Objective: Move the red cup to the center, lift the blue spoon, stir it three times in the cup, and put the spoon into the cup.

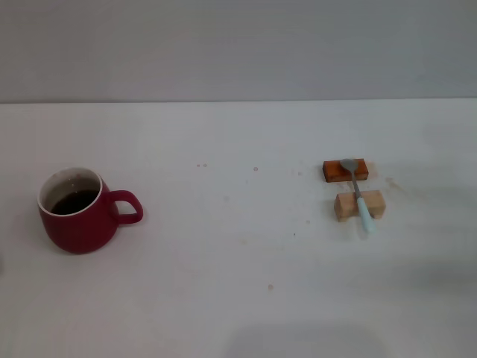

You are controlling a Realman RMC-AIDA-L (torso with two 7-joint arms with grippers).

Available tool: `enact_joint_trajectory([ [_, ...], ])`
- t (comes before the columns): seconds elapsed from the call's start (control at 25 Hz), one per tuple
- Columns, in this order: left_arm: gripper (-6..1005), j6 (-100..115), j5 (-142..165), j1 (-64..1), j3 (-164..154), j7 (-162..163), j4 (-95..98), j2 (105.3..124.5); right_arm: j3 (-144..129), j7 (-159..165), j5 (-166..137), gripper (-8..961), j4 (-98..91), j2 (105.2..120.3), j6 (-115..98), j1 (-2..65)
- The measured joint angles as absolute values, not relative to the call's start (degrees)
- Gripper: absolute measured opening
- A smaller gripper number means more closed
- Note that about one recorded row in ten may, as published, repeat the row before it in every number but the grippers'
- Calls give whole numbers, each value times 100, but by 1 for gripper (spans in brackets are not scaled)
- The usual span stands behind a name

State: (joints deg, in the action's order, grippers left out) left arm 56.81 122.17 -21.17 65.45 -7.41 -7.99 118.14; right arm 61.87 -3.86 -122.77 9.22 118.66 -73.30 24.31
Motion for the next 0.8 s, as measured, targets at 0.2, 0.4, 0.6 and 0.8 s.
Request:
enact_joint_trajectory([
  [0.2, 721, 5609, 12217, -2117, 6348, -767, -764, 11812, 6187, -387, -12278, 761, 917, 11865, -7330, 2433],
  [0.4, 565, 5624, 12217, -2124, 6331, -769, -755, 11812, 6187, -387, -12278, 761, 912, 11865, -7337, 2435],
  [0.6, 353, 5643, 12216, -2114, 6329, -772, -755, 11812, 6187, -387, -12278, 761, 907, 11865, -7348, 2435],
  [0.8, 156, 5646, 12217, -2119, 6328, -776, -755, 11812, 6187, -387, -12278, 761, 875, 11865, -7348, 2435],
])
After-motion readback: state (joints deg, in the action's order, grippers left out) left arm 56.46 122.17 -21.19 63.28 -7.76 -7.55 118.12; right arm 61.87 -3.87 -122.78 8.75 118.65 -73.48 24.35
